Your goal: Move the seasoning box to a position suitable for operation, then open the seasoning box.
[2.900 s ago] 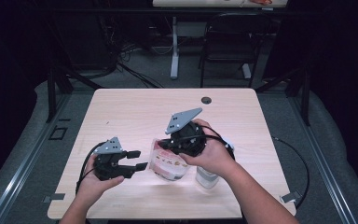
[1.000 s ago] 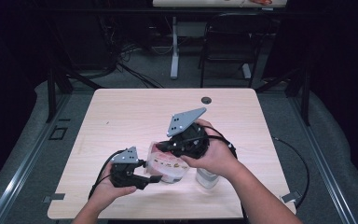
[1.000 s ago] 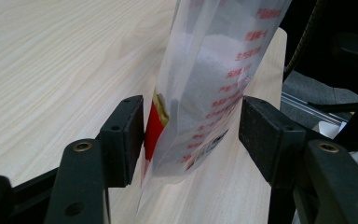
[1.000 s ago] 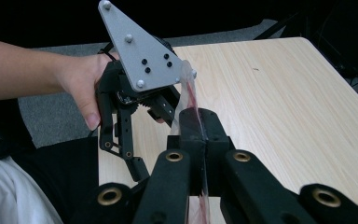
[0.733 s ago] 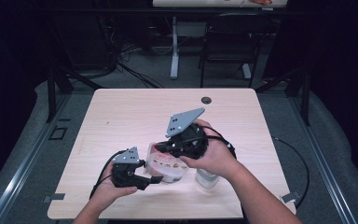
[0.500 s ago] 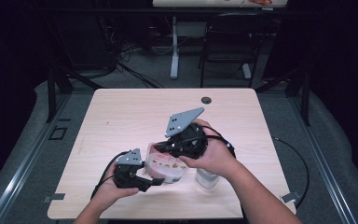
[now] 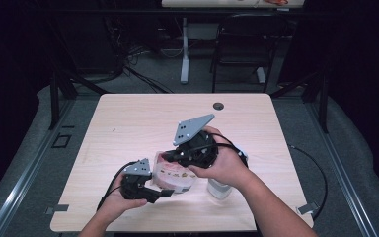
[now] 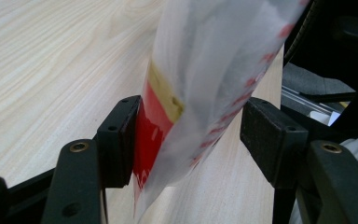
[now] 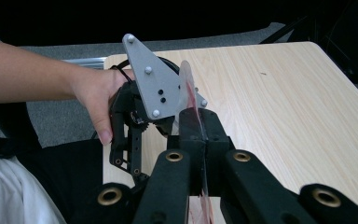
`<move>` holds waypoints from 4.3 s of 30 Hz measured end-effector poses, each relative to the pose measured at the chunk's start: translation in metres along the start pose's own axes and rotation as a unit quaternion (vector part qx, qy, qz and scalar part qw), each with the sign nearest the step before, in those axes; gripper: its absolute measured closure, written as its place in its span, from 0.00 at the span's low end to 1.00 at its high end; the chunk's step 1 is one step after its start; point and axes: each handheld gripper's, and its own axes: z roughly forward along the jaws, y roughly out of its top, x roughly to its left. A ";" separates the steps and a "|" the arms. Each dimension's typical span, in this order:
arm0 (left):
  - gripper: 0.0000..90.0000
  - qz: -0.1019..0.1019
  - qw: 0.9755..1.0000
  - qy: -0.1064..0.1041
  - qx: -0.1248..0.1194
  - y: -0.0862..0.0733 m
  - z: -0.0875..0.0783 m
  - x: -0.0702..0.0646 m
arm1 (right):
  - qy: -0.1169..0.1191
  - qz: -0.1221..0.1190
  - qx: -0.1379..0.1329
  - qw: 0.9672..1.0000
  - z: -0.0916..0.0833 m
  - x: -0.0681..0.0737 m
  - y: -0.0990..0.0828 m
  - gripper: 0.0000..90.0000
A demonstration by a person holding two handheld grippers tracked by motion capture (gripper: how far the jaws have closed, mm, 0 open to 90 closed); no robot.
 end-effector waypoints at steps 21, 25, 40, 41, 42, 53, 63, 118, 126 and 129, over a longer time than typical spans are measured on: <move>0.63 0.000 1.000 -0.006 0.011 -0.003 -0.002 0.001 | 0.004 0.001 -0.011 1.000 -0.003 -0.002 0.000 1.00; 0.65 0.001 1.000 -0.003 0.011 -0.002 -0.002 -0.001 | 0.003 0.000 -0.012 1.000 -0.004 0.000 -0.001 1.00; 0.69 0.006 0.999 0.009 0.042 0.003 -0.009 -0.005 | 0.001 0.006 -0.027 1.000 -0.013 -0.001 -0.015 1.00; 0.69 0.007 0.999 0.011 0.044 0.003 -0.009 -0.005 | -0.001 0.006 -0.026 1.000 -0.013 -0.001 -0.016 1.00; 0.69 0.007 0.999 0.012 0.045 0.003 -0.009 -0.005 | 0.000 0.007 -0.027 1.000 -0.013 -0.001 -0.017 1.00; 0.71 0.004 0.998 0.018 0.057 0.001 -0.013 -0.002 | -0.004 0.014 -0.029 0.999 -0.015 -0.005 -0.025 0.97; 0.72 0.000 0.996 0.027 0.084 0.001 -0.015 -0.001 | -0.019 0.034 -0.032 0.999 -0.015 -0.007 -0.040 0.96; 0.74 -0.005 0.990 0.048 0.133 0.018 -0.033 -0.010 | -0.039 0.083 -0.101 0.991 -0.027 -0.011 -0.094 1.00; 0.74 -0.007 0.991 0.039 0.128 0.021 -0.036 -0.010 | -0.038 0.089 -0.110 0.989 -0.029 -0.013 -0.096 1.00; 0.74 -0.006 0.990 0.041 0.132 0.023 -0.038 -0.011 | -0.038 0.090 -0.111 0.989 -0.030 -0.013 -0.096 1.00</move>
